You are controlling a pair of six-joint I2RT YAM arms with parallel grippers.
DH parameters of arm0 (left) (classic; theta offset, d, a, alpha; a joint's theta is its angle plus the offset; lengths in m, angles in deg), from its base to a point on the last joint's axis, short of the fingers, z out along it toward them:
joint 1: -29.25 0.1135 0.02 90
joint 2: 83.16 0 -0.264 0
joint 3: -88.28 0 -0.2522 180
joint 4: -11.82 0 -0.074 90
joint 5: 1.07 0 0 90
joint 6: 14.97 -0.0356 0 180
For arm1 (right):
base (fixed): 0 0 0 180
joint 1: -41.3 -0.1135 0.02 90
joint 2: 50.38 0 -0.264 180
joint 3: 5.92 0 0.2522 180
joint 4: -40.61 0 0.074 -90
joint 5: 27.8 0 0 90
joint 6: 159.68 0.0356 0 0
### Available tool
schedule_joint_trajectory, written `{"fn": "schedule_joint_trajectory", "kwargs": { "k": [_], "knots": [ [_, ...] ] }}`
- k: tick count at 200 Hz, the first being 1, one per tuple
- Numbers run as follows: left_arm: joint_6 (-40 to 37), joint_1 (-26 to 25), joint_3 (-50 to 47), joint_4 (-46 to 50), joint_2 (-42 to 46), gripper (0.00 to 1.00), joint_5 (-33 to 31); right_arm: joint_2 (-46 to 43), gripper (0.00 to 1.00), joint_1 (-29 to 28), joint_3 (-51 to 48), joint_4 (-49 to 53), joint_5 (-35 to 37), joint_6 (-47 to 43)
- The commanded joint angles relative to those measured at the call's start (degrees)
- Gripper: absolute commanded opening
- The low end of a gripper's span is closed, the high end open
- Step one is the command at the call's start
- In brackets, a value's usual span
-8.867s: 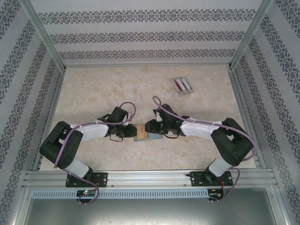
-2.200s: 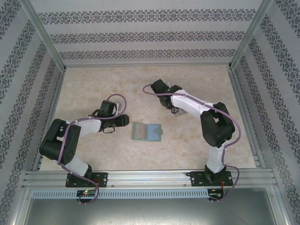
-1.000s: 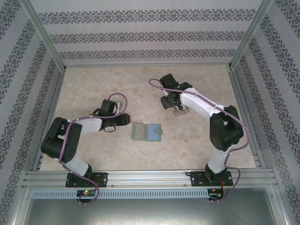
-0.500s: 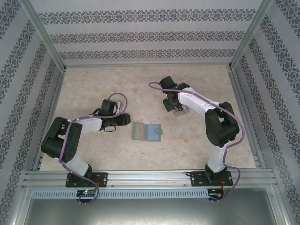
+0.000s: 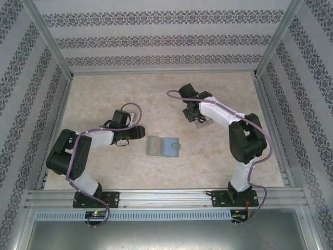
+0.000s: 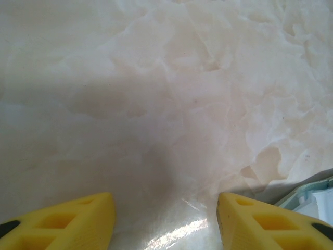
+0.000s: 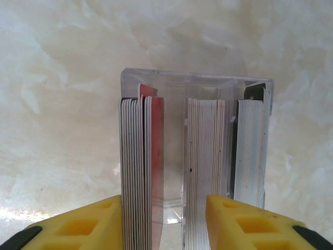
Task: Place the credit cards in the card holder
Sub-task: Pick up the credit card from the storage box.
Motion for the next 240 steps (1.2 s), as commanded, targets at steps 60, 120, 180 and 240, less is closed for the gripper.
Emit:
{"fn": "schedule_joint_trajectory", "kwargs": {
  "k": [60, 120, 180, 240],
  "knots": [
    [0.7, -0.8, -0.5, 1.7, -4.7, 0.56, 5.1, 0.0, 0.42, 1.2, 0.7, 0.7, 6.9, -0.2],
    [0.8, -0.8, -0.5, 1.5, -5.0, 0.56, 5.7, 0.3, 0.53, 1.5, 1.1, 1.8, 7.0, 0.1],
    [0.6, -0.8, -0.5, 1.8, -5.0, 0.56, 5.7, 4.0, 0.55, 2.6, 3.1, 4.7, 2.8, 0.7],
    [0.5, -0.8, -0.1, 2.0, -5.3, 0.56, 5.7, 1.1, 0.55, 2.1, 2.6, 3.6, 8.1, 0.3]
  ]
}}
